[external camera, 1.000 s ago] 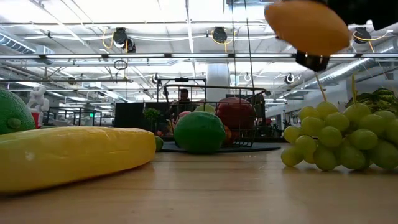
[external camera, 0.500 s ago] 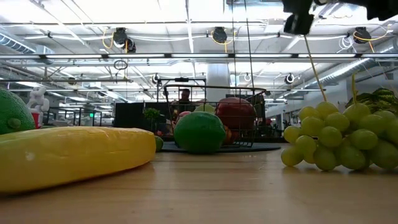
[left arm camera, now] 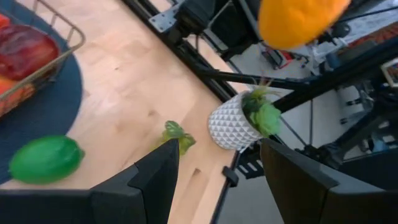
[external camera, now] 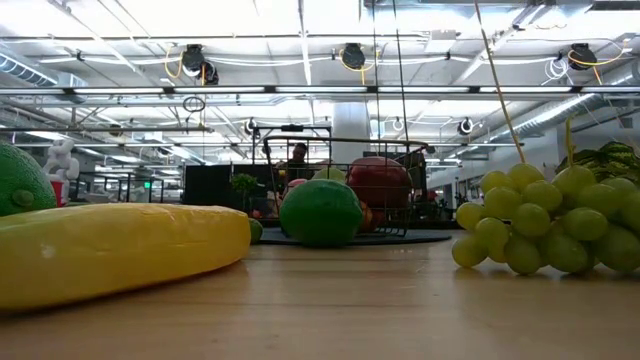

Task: Build produce basket
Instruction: Put the yellow mango into the gold wire basket

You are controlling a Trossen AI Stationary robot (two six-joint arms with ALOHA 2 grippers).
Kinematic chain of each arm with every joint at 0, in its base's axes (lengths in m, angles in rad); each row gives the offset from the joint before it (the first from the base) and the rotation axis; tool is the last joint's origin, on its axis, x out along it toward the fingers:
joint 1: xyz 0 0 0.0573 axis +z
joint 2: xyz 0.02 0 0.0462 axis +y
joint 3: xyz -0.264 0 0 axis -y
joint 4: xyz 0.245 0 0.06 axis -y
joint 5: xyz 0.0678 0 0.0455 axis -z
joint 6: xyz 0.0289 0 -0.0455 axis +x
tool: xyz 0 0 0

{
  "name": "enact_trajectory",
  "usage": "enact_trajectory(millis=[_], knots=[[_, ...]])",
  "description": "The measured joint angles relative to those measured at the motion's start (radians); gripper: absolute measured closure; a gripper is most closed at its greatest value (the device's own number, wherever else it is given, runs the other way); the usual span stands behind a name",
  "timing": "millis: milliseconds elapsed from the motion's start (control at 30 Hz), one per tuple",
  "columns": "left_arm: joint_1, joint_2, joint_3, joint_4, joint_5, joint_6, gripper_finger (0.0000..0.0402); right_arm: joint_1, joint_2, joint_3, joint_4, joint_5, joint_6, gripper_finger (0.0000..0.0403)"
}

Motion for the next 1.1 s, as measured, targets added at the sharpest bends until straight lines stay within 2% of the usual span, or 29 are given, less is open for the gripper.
enact_trajectory(millis=[200, 433, 633, 800, 900, 1100], knots=[[-0.029, 0.000, 0.000, 0.043, 0.014, 0.038, 0.0174, 0.000, 0.000, 0.165, -0.231, 0.000, -0.223, 0.0184], [-0.055, -0.025, 0.000, 0.049, 0.022, 0.111, 0.0174, 0.000, 0.000, 0.204, -0.260, 0.000, -0.623, 0.0181], [-0.056, -0.069, 0.000, 0.048, 0.021, 0.163, 0.0174, 0.000, 0.006, 0.190, -0.263, 0.000, -0.850, 0.0182], [-0.056, -0.108, 0.000, 0.044, 0.021, 0.250, 0.0174, 0.000, 0.006, 0.157, -0.261, 0.029, -0.882, 0.0182], [-0.056, -0.133, 0.000, 0.038, 0.020, 0.317, 0.0174, 0.000, 0.007, 0.143, -0.257, 0.032, -0.840, 0.0183], [-0.058, -0.154, 0.000, 0.014, 0.002, 0.380, 0.0174, 0.006, 0.010, 0.142, -0.241, 0.107, -0.694, 0.0182]])
